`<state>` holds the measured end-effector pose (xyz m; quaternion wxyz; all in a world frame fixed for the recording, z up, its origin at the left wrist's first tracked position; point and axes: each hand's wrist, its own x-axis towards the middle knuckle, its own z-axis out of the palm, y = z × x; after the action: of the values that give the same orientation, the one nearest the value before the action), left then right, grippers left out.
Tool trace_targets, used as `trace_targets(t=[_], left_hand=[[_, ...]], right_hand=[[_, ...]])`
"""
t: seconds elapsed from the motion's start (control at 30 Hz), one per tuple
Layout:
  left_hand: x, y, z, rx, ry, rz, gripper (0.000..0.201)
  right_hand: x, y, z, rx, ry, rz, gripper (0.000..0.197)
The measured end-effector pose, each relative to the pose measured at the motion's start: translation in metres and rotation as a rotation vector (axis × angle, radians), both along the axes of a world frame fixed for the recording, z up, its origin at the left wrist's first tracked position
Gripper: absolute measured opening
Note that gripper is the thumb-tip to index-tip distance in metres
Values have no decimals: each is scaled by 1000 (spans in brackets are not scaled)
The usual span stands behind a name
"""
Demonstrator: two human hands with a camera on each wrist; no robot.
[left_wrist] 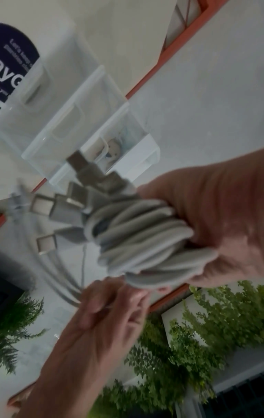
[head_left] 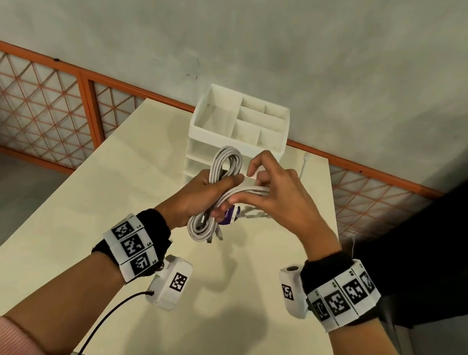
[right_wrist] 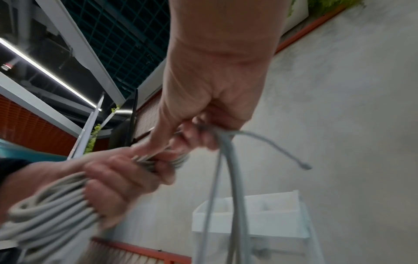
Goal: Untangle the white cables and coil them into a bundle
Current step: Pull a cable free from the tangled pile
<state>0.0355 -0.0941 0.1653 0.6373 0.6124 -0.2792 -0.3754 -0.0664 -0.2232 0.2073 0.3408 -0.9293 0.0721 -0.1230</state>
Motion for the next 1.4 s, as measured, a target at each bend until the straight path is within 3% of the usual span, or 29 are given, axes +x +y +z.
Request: trace_targets(t=[0.07, 0.17, 0.27, 0.4, 0.5, 0.57, 0.7, 0.77, 0.87, 0.97, 1.03, 1.27, 1.4], left_hand=[[5, 4, -1, 10, -17, -32, 40], [7, 9, -4, 39, -15, -52, 41], [0, 8, -11, 128, -86, -85, 53], [-14, 2, -15, 151, 18, -157, 85], [-23, 1, -12, 164, 117, -215, 91], [-28, 1, -10, 146, 87, -269, 81], [-36, 3, -8, 136, -76, -298, 35], [-36, 2, -16, 198, -134, -282, 36], [-38, 1, -24, 232, -66, -292, 31], [-32, 3, -22, 204, 17, -270, 29], [-25, 5, -19, 170, 44, -263, 33], [-5, 10, -8, 41, 131, -163, 45], [-7, 1, -5, -48, 126, -25, 45]], right_hand=[[-3, -12, 0, 40, 168, 8, 29], [-8, -18, 0, 7, 313, 51, 35], [-5, -10, 6, -5, 292, 91, 39], [3, -3, 15, 170, 191, 115, 12], [8, -4, 18, 326, 196, -17, 28], [13, -6, 19, 430, 244, -116, 31], [21, -7, 21, 488, 350, -182, 37], [23, -5, 20, 401, 367, -143, 37], [22, -4, 17, 205, 305, -83, 36], [19, -10, 15, 131, 268, -82, 46], [15, -20, 10, 215, 225, -103, 48], [-8, -36, -20, 564, 23, 4, 17], [2, 2, -44, 495, -196, -212, 26]])
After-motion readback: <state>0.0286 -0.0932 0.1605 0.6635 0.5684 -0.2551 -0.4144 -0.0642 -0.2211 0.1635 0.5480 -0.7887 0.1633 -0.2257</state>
